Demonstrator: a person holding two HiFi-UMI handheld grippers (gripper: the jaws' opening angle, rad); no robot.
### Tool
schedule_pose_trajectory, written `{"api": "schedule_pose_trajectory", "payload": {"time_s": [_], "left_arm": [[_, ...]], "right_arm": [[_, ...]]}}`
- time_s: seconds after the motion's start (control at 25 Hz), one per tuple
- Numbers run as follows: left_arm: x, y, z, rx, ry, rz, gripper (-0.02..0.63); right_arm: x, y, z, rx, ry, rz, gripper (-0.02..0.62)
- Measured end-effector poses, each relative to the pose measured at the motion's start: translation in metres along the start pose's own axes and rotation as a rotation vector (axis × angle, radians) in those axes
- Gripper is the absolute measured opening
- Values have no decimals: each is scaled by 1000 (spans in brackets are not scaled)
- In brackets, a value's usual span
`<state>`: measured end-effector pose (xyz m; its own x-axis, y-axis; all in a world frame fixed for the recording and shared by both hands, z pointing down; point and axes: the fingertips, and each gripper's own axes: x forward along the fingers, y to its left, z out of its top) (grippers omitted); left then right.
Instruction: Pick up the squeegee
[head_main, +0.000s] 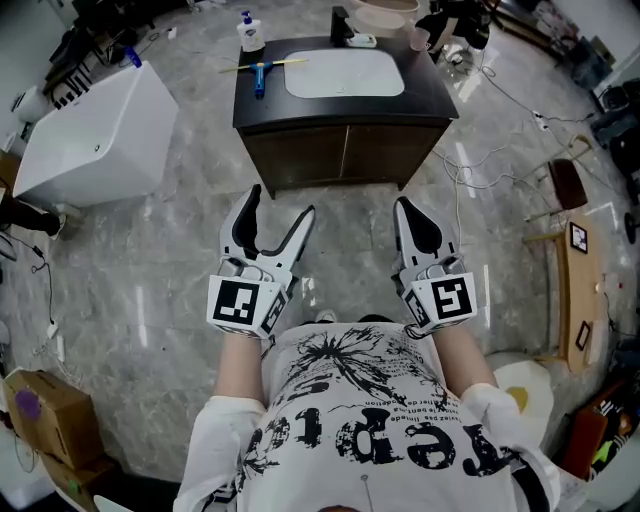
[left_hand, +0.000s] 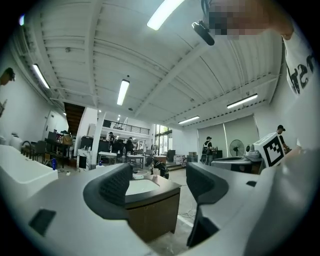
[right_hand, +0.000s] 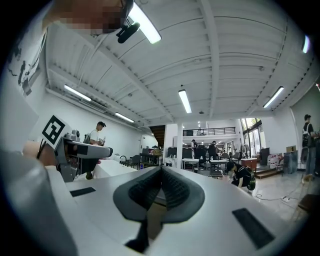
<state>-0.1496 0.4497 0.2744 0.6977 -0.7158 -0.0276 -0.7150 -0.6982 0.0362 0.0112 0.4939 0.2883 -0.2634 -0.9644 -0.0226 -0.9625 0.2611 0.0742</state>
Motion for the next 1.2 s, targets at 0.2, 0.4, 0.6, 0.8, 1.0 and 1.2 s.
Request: {"api": "schedule_pose_trajectory", "payload": {"time_s": [0.2, 0.4, 0.6, 0.8, 1.0, 1.2], "left_arm": [[7, 40, -11, -5, 31, 41, 342], [36, 70, -28, -3, 70, 75, 342], [88, 105, -27, 10, 85, 146, 342], [162, 143, -20, 10, 98, 205, 342], [244, 179, -9, 6, 96, 275, 342], [320, 210, -21, -8, 108, 338, 342]], "right_arm": [[37, 10, -8, -4, 23, 22, 14], [87, -2, -25, 4, 45, 68, 15], [157, -39, -28, 27, 32, 116, 15], [244, -88, -26, 29, 24, 163, 14], [332, -143, -23, 34, 39, 226, 15], [397, -197, -35, 36, 44, 281, 14]]}}
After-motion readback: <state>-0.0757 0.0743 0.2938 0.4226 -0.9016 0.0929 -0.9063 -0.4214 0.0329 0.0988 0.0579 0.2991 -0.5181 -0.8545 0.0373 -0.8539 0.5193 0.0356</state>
